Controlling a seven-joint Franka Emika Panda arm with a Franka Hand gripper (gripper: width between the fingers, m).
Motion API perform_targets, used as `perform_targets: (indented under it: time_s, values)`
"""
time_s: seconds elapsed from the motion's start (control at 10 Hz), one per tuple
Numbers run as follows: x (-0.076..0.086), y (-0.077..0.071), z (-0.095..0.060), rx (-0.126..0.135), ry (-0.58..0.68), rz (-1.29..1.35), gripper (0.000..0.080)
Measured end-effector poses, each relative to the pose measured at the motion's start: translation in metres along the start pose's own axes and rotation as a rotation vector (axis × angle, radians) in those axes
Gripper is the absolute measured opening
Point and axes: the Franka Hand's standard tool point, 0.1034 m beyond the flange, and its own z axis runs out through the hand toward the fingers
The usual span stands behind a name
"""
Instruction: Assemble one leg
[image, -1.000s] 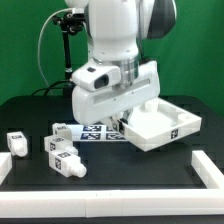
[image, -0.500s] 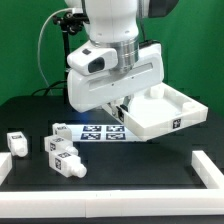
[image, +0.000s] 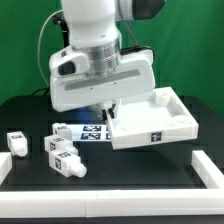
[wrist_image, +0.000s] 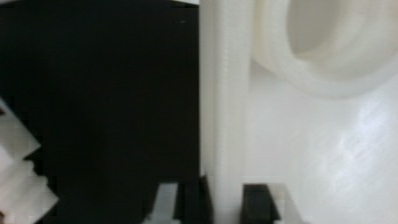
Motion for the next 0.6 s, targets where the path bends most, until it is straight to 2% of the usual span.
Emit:
perform_targets:
  time_s: [0.5,0.6]
  values:
    - [0.000,0.000,0.006,-0.008,0.000,-0.012,0.0056]
    - [0.009,0.003,0.012,-0.043,0.025,-0.035,0.0056]
